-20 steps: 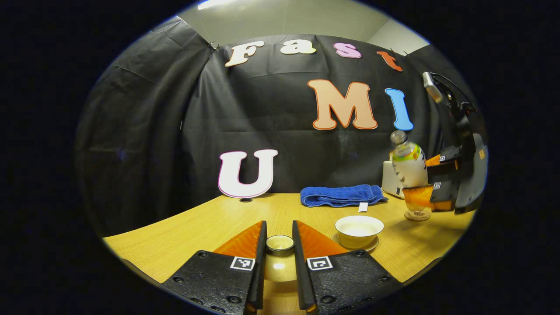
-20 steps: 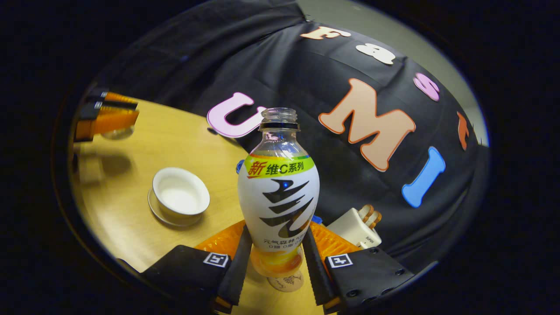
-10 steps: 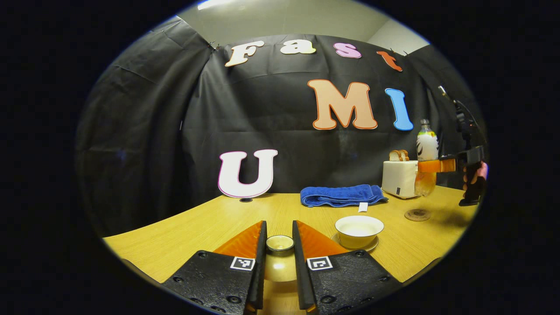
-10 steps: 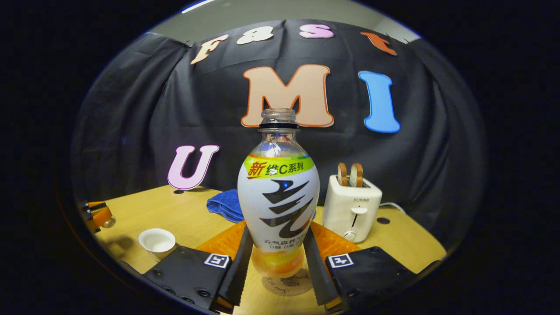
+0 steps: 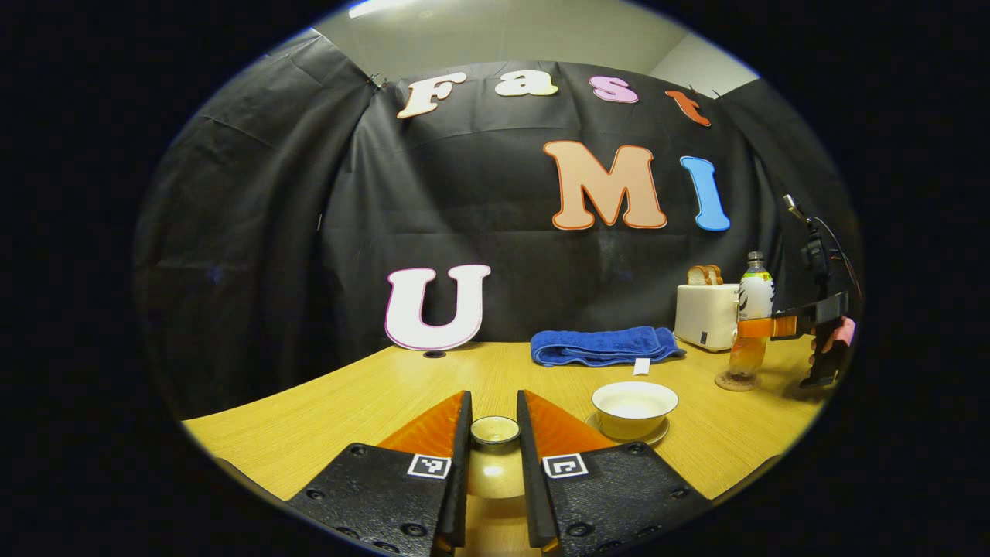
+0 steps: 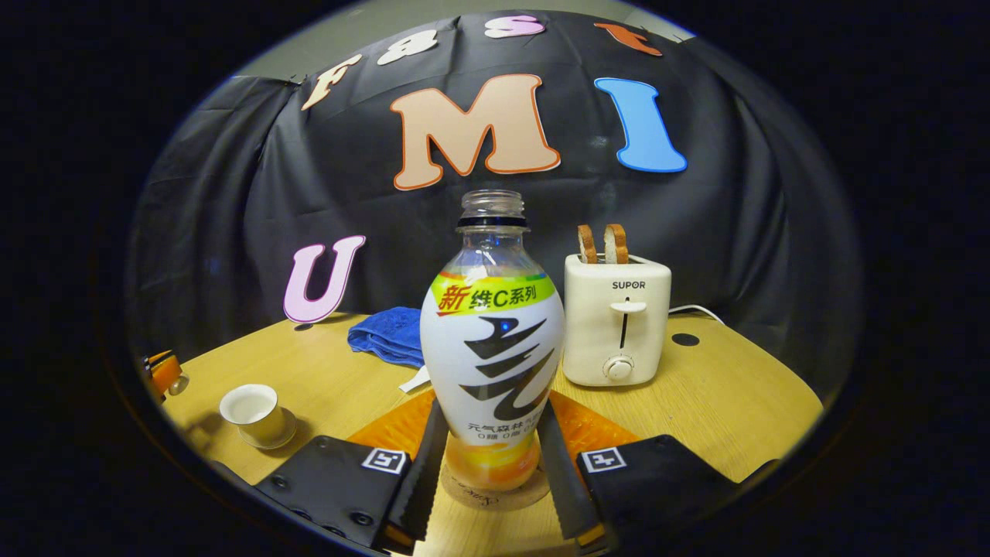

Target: Open the teacup lid with one hand, grasp the water bottle and pour water into the teacup with the other hand; after pouring, place the water bottle on the coaster and then close the teacup lid.

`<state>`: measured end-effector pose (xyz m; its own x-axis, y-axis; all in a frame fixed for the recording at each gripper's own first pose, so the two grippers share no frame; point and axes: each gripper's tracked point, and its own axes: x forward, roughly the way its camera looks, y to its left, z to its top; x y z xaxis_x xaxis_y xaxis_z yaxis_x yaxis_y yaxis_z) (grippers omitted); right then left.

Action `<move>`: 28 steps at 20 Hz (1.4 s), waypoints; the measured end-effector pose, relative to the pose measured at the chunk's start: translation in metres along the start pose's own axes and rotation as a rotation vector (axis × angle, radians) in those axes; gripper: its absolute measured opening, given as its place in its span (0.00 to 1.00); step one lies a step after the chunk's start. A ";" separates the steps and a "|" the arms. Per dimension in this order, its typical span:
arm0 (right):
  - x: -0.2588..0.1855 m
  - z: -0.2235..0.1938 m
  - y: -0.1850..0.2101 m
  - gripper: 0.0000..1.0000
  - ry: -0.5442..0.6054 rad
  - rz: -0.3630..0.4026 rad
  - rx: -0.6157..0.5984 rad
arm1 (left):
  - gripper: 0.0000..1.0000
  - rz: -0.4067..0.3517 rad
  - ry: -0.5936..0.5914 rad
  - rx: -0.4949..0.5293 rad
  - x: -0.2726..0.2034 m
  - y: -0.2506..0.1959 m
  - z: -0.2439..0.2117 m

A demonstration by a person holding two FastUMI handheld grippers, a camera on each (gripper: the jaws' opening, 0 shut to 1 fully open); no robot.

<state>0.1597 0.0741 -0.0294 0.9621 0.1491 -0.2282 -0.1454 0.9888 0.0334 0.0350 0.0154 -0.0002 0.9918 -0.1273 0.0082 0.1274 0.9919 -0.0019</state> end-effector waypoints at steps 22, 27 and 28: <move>-0.039 -0.024 -0.007 0.99 -0.053 -0.001 0.007 | 0.28 0.001 0.000 0.000 0.001 0.000 0.000; -0.075 -0.006 -0.009 0.95 -0.200 -0.035 -0.038 | 0.28 -0.005 0.000 0.000 0.001 -0.002 0.000; -0.082 -0.004 -0.010 0.95 -0.224 -0.045 -0.032 | 0.28 -0.008 0.000 -0.001 0.001 -0.003 0.000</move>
<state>0.0813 0.0518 -0.0151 0.9944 0.1051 -0.0072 -0.1052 0.9944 -0.0040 0.0351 0.0126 -0.0003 0.9908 -0.1354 0.0084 0.1354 0.9908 -0.0024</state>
